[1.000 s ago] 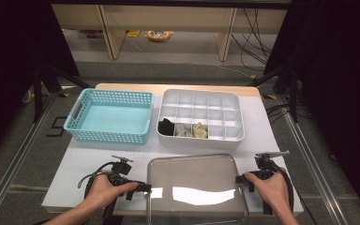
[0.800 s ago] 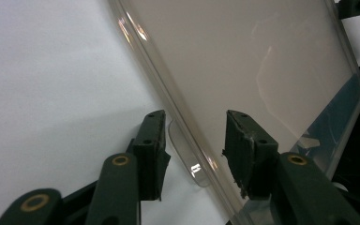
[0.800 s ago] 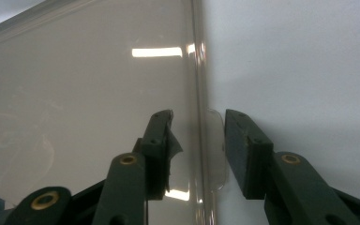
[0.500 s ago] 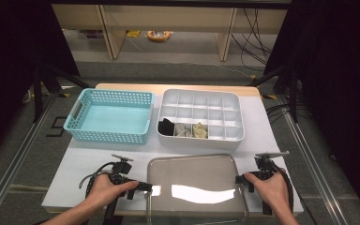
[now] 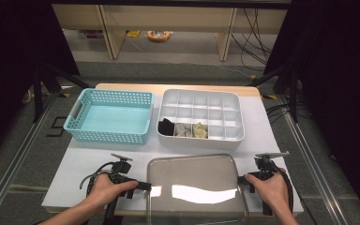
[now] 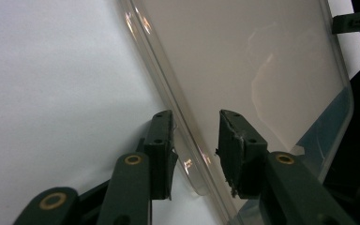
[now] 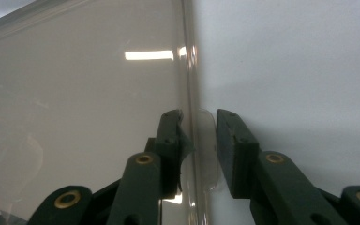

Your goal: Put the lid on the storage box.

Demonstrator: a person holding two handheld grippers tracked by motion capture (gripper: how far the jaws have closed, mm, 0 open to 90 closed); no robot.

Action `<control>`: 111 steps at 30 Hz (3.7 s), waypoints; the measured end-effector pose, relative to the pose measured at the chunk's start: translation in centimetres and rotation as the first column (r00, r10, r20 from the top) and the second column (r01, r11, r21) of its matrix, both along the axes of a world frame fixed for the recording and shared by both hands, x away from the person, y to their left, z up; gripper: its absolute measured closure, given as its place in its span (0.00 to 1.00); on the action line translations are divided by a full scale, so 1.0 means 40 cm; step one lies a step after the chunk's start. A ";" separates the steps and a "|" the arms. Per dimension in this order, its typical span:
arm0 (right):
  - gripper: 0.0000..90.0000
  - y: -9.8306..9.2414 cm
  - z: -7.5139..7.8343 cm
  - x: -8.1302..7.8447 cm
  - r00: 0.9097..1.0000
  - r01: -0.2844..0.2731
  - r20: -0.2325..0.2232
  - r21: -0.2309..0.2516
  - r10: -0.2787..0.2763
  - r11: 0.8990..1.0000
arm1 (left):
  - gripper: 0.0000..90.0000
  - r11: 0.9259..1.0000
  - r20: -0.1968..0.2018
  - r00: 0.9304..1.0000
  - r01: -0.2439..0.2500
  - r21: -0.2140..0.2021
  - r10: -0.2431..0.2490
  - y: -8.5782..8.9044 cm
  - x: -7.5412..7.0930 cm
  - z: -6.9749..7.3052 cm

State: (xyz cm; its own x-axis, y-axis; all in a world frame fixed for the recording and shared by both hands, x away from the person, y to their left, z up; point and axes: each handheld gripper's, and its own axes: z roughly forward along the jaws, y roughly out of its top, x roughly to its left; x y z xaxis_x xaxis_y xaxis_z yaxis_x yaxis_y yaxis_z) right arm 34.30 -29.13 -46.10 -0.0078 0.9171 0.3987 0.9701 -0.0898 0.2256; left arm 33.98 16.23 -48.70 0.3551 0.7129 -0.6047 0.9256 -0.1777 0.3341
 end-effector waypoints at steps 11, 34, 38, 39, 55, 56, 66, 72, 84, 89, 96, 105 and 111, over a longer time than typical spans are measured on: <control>0.80 0.006 0.001 -0.002 1.000 0.005 -0.012 0.003 -0.005 1.000 | 0.79 0.999 0.006 1.000 -0.004 0.043 0.003 -0.005 -0.001 0.005; 0.82 0.016 0.007 -0.021 0.993 0.113 0.017 0.040 -0.114 0.993 | 0.82 0.999 0.052 0.998 -0.034 0.002 0.034 0.005 -0.004 -0.008; 0.82 0.001 0.006 -0.022 0.998 0.036 0.051 0.020 -0.037 0.999 | 0.82 1.000 0.057 0.998 -0.019 0.013 0.018 0.007 -0.003 -0.007; 0.82 0.002 0.006 -0.022 0.998 0.035 0.053 0.018 -0.036 0.999 | 0.82 1.000 0.058 0.998 -0.019 0.012 0.019 0.007 -0.004 -0.006; 0.82 0.010 0.026 -0.047 0.994 0.091 0.053 0.054 -0.094 0.994 | 0.84 0.997 0.083 0.994 -0.067 -0.043 0.070 0.011 -0.009 0.013; 0.82 0.000 0.024 -0.049 0.994 0.050 0.093 0.035 -0.053 0.998 | 0.85 0.997 0.097 0.993 -0.064 -0.046 0.068 0.012 -0.009 0.017; 0.82 0.009 0.046 -0.060 0.989 0.094 0.111 0.044 -0.099 0.995 | 0.85 0.992 0.120 0.986 -0.105 -0.076 0.113 0.013 -0.009 0.033; 0.82 0.011 0.065 -0.064 0.987 0.100 0.123 0.056 -0.106 0.993 | 0.86 0.990 0.140 0.984 -0.093 -0.109 0.108 0.019 -0.001 0.051; 0.82 0.003 0.087 -0.067 0.979 0.089 0.180 0.047 -0.096 0.995 | 0.86 0.988 0.166 0.979 -0.096 -0.122 0.116 0.016 0.012 0.071; 0.82 0.002 0.099 -0.063 0.974 0.116 0.190 0.044 -0.122 0.992 | 0.86 0.987 0.175 0.978 -0.092 -0.131 0.115 0.015 0.020 0.082; 0.82 -0.003 0.119 -0.056 0.961 0.148 0.218 0.105 -0.168 0.983 | 0.86 0.984 0.218 0.968 -0.089 -0.153 0.122 0.007 0.044 0.106; 0.82 -0.023 0.125 -0.041 0.959 0.129 0.245 0.074 -0.143 0.989 | 0.86 0.982 0.241 0.961 -0.093 -0.164 0.132 -0.002 0.074 0.120; 0.82 -0.021 0.133 -0.031 0.946 0.165 0.259 0.132 -0.195 0.977 | 0.86 0.980 0.259 0.955 -0.099 -0.174 0.143 -0.007 0.094 0.135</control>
